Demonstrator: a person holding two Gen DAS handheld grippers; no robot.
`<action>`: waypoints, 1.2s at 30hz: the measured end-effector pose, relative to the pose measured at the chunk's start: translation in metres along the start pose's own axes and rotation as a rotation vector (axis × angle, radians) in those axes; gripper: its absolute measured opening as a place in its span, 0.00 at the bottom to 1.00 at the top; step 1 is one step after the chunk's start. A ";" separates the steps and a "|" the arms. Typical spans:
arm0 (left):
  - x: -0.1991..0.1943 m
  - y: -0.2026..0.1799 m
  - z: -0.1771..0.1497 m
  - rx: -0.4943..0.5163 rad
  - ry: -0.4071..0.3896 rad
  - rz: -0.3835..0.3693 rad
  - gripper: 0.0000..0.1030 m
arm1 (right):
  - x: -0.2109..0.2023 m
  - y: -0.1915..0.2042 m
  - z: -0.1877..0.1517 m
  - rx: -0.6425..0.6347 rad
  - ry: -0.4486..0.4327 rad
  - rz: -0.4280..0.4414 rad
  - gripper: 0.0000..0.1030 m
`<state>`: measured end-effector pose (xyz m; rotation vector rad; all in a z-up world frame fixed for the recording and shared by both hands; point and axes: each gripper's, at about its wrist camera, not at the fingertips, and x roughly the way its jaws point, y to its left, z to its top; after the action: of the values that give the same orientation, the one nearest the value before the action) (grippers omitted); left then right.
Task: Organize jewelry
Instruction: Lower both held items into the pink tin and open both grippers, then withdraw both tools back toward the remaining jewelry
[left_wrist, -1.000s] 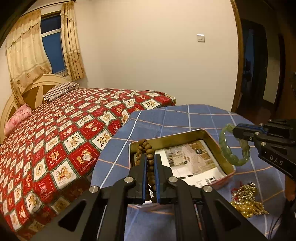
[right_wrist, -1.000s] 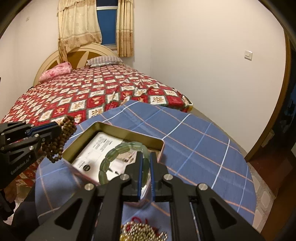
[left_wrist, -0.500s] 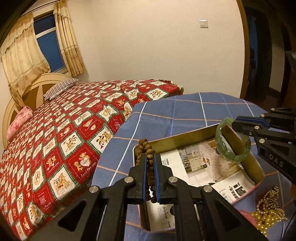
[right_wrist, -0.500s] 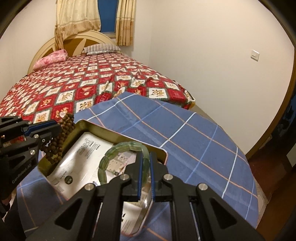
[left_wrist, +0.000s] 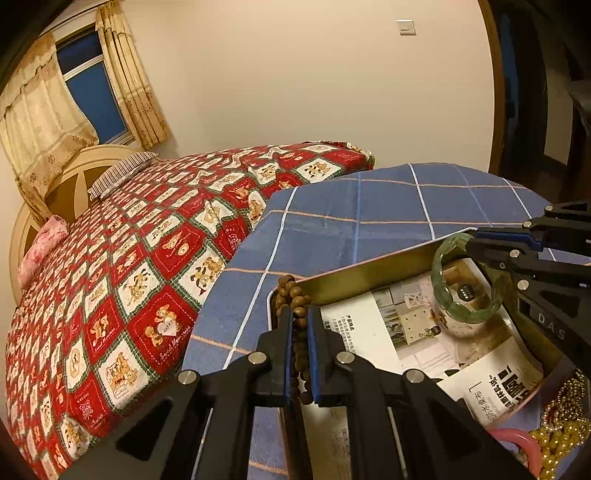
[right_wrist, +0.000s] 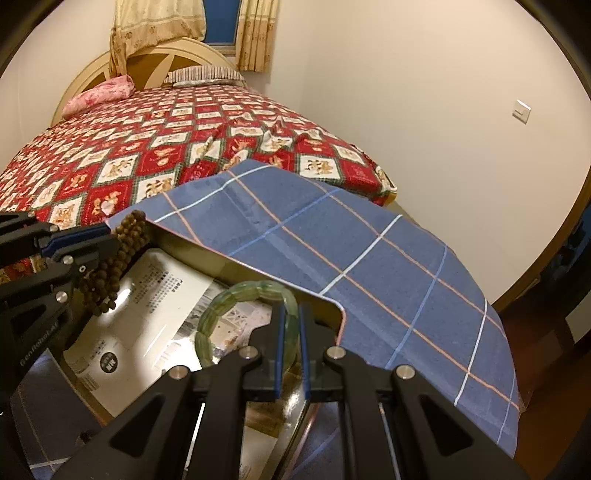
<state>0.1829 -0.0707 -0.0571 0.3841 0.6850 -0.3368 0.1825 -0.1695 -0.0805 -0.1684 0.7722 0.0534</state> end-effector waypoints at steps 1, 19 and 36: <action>0.001 -0.001 0.000 0.003 0.003 0.000 0.07 | 0.001 0.000 0.000 -0.001 0.002 0.000 0.09; -0.019 0.011 -0.005 -0.008 -0.063 0.111 0.81 | -0.008 -0.007 -0.005 0.036 -0.010 0.007 0.40; -0.077 0.006 -0.056 -0.073 -0.071 0.113 0.81 | -0.067 -0.028 -0.049 0.101 -0.054 -0.041 0.59</action>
<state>0.0985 -0.0272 -0.0444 0.3381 0.6020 -0.2167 0.1034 -0.2042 -0.0645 -0.0863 0.7158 -0.0201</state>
